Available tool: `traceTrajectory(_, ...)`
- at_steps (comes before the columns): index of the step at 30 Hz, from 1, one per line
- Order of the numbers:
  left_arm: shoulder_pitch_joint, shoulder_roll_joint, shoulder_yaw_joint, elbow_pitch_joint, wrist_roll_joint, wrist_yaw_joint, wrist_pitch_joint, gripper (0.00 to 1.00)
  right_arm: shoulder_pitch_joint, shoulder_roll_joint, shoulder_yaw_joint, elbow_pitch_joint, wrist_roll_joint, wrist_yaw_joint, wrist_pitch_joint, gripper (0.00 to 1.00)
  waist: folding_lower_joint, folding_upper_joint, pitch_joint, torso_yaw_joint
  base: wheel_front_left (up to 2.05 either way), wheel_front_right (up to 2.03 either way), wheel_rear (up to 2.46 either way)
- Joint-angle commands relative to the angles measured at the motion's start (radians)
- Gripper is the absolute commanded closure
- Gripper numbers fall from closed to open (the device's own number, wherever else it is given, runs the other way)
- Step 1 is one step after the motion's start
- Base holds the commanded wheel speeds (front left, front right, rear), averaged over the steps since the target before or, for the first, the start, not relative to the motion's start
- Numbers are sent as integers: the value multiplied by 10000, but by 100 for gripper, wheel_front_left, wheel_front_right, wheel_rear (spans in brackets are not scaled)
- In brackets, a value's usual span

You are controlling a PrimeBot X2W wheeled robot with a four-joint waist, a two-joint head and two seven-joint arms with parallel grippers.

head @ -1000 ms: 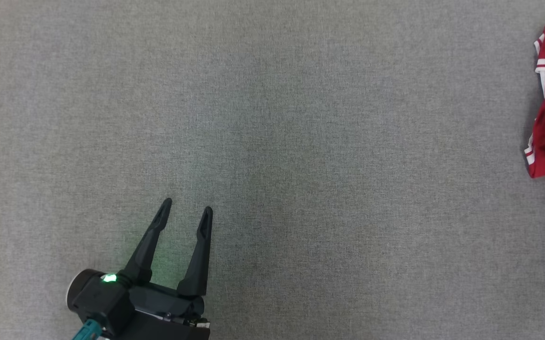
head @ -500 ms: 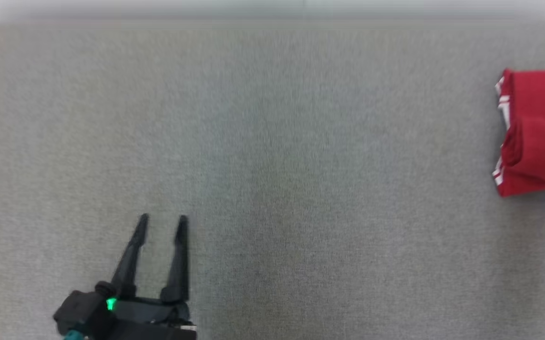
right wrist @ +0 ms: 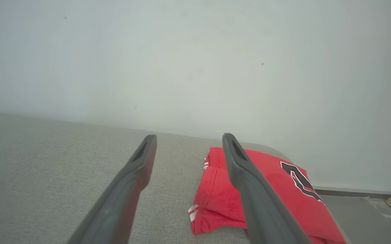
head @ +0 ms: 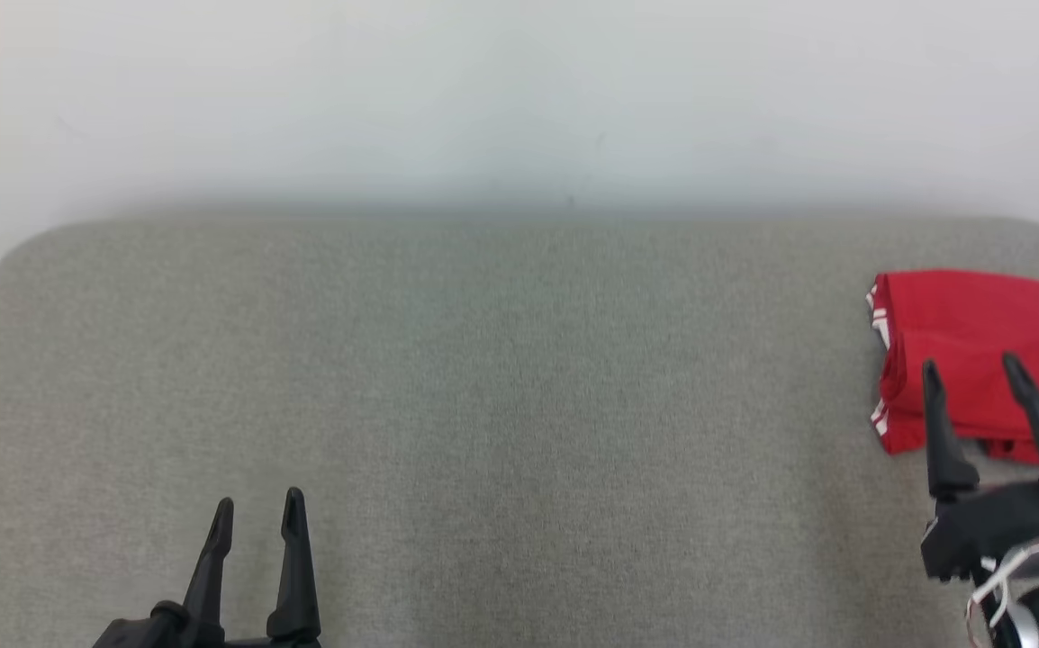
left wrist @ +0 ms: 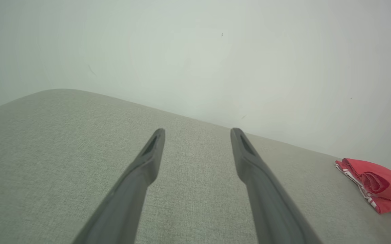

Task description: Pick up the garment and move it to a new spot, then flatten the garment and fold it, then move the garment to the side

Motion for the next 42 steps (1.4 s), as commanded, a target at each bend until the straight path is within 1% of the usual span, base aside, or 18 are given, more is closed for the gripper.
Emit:
traceTrajectory(1,150,-15,50,49,-125,-1,-25,0,163,80,-2,-41,138,-27,-121,0,4,3,-816,152,0,0,0)
traceTrajectory(3,193,-18,83,181,47,24,-25,0,575,193,15,15,507,-27,-409,0,4,3,-980,207,0,0,0)
traceTrajectory(6,277,-20,156,373,199,-53,-24,0,1076,357,63,243,968,-29,-780,0,4,3,-1253,249,0,0,0)
traceTrajectory(8,331,-25,202,458,270,-102,-24,0,1367,599,-40,413,1168,-27,-988,0,4,3,-1386,269,0,0,0)
traceTrajectory(11,440,-28,134,542,455,-310,-24,0,1768,975,-137,625,1306,-27,-1195,0,4,3,-1532,324,0,0,0)
traceTrajectory(16,663,-25,270,683,605,-535,-24,0,2042,1180,725,1029,1085,-27,-1452,0,4,3,-1667,242,0,0,0)
traceTrajectory(20,805,-3,347,866,743,-602,-24,0,2142,1411,976,1249,1057,-27,-1738,0,4,3,-1733,224,0,0,0)
traceTrajectory(28,908,107,273,993,681,-600,-24,0,2267,1531,832,1417,1185,-28,-2014,0,4,3,-1724,228,0,0,0)
traceTrajectory(42,651,335,260,1149,441,-604,-24,0,2145,1568,1019,1585,1278,-28,-2172,0,4,3,-1553,166,0,0,0)
